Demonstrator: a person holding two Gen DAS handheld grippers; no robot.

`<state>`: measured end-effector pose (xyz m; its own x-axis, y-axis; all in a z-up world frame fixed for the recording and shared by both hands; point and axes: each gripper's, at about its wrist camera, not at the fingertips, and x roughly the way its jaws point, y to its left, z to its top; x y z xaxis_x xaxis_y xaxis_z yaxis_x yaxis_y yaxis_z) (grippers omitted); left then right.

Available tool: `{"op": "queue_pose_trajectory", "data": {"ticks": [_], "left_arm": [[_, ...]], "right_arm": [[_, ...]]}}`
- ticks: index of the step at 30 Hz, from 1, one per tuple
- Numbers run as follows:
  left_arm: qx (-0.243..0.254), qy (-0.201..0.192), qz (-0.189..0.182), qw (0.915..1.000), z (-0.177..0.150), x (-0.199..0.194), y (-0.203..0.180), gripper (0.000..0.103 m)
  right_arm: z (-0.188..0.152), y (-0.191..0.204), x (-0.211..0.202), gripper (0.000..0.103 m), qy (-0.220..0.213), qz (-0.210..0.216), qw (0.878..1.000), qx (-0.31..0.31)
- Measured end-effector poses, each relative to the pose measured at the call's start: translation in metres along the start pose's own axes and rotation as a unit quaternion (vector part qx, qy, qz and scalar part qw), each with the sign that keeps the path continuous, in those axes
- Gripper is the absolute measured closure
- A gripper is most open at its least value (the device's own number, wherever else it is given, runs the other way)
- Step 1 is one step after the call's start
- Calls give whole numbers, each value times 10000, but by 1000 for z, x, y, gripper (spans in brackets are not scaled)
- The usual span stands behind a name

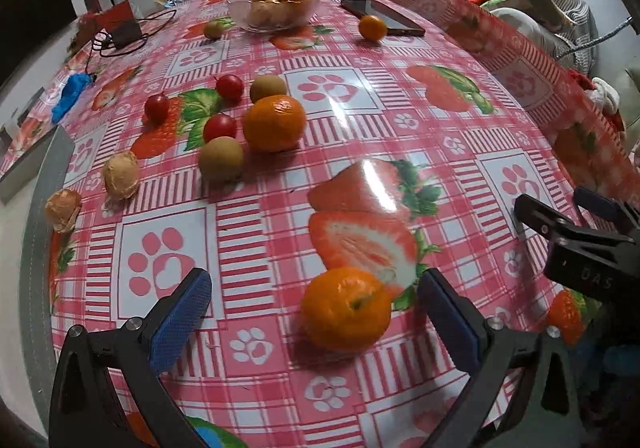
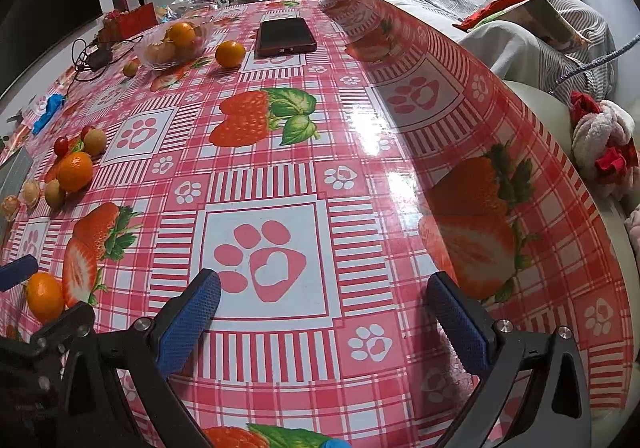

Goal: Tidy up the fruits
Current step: 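Grasp an orange with the left tool while the right tool grasps another orange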

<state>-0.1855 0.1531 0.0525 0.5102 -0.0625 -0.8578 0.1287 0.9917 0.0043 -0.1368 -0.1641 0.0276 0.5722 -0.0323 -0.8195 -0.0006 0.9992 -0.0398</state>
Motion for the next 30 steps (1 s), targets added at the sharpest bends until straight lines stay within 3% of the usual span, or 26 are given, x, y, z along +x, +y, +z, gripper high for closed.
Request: {"op": "queue_pose_trajectory", "data": {"ticks": [7,16,19,20,21,24,25,30], "left_arm": [[-232,-135,190,9995,-2,13,-13,0],[-248,136,154,9995,9,30,-23,2],[-239,92,139,9996,10,33,-23,13],[-278,44,455,9986,11,36,-23,21],[-284,17,464,9985,11,35,-21,25],[-260,-1,419,9988,14,36,-16,50],[-252,-1,404,9989,14,37,-14,64],[-385,62,210,9990,15,35,5,63]], "right_arm": [[0,1,0,0,-28,3,10000,5],[0,0,0,0,35,12,10000,7],[5,0,2,0,261,15,9997,14],[7,1,3,0,363,9,9993,27],[9,1,3,0,469,7,9989,44],[12,4,4,0,678,37,9977,65],[14,6,5,0,725,67,9973,59],[22,15,1,0,948,611,9935,130]]}}
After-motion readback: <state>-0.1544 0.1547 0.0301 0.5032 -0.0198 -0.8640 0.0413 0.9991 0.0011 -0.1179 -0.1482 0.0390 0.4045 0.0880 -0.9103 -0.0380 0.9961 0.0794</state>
